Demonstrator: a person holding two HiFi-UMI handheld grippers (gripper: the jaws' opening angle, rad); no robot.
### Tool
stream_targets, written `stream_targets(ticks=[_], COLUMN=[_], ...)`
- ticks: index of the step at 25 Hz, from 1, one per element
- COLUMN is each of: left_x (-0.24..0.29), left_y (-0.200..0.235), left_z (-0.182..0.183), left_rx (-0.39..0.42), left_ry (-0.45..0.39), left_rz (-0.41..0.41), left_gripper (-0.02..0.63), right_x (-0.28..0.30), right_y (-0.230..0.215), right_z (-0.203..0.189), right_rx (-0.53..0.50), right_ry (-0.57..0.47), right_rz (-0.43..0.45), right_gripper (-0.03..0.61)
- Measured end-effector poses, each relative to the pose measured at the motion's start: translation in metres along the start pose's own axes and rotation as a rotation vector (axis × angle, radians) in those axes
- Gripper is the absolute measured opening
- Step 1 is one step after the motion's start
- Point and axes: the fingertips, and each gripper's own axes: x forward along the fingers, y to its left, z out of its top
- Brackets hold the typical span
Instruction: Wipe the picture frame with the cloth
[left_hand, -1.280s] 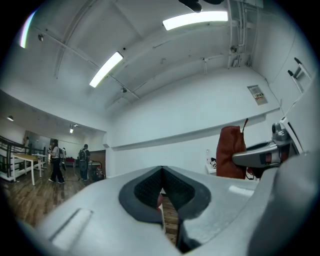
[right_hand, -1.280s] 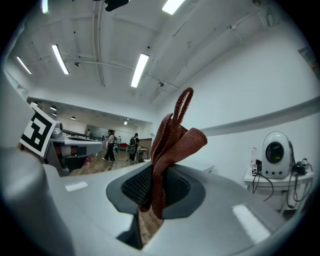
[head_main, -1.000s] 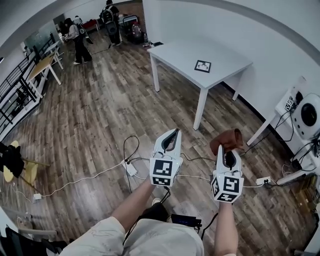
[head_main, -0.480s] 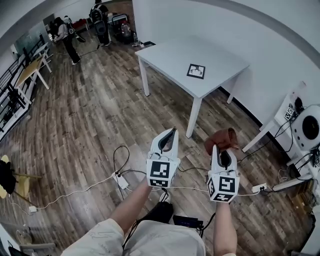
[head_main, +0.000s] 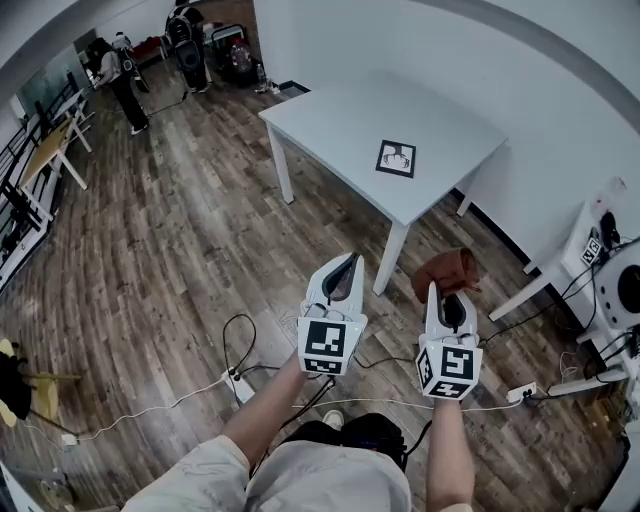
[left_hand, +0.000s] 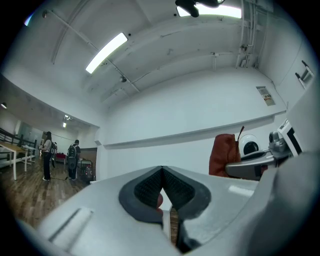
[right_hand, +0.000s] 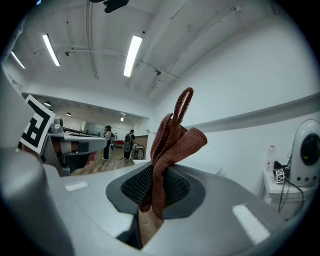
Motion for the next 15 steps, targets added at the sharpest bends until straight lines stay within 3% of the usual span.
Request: stream_targets(ticks=[8, 15], left_x=[0.063, 0.151], left_y=[0.022, 0.041], left_z=[-0.013, -0.036], left_rx=[-0.021, -0.008], left_ry=[0.010, 0.028], left_rz=[0.006, 0.039], left_gripper=[0.000, 0.000], right_x=[0.061, 0.152], right_y=[-0.020, -0.057], right_z=[-0.008, -0.021], right_rx=[-0.011, -0.007], right_ry=[0.013, 0.018], right_rz=[0.001, 0.035], right_gripper=[0.078, 0.078])
